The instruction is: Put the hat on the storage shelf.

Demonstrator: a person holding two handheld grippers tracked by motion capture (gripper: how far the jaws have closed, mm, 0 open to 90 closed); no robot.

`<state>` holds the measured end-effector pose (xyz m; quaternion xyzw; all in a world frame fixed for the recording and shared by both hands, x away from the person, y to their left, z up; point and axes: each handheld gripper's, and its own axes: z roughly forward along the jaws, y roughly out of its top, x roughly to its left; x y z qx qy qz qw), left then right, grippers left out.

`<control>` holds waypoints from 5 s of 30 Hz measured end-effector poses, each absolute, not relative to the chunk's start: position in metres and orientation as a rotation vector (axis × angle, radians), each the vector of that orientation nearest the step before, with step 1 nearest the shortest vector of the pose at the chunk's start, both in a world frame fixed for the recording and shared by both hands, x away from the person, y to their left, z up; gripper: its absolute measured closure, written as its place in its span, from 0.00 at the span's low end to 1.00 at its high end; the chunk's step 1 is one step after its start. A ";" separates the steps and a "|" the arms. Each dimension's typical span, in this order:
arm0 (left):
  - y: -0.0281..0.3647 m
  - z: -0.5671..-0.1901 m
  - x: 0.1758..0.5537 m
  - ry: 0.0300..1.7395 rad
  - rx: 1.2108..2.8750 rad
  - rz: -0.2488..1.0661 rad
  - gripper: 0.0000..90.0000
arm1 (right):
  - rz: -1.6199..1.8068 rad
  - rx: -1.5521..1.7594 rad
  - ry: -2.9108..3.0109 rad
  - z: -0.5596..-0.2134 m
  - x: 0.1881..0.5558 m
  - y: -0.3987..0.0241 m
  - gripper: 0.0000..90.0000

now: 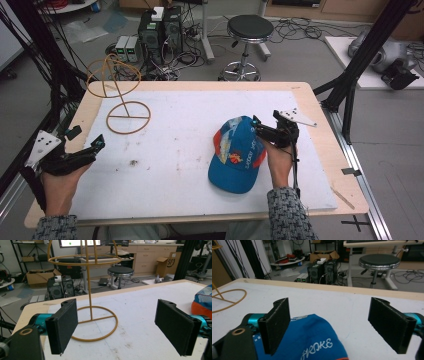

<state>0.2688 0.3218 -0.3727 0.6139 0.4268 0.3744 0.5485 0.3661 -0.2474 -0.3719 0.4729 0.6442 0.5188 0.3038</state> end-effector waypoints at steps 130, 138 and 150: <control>0.339 -0.372 0.266 1.046 1.409 0.901 0.22 | 1.628 0.466 1.964 -0.170 0.434 -0.024 1.00; 0.340 -0.371 0.266 1.039 1.404 0.901 0.22 | 1.640 0.427 1.988 -0.163 0.437 0.005 1.00; 0.345 -0.371 0.265 1.049 1.386 0.900 0.22 | 1.670 0.384 2.017 -0.153 0.443 0.046 1.00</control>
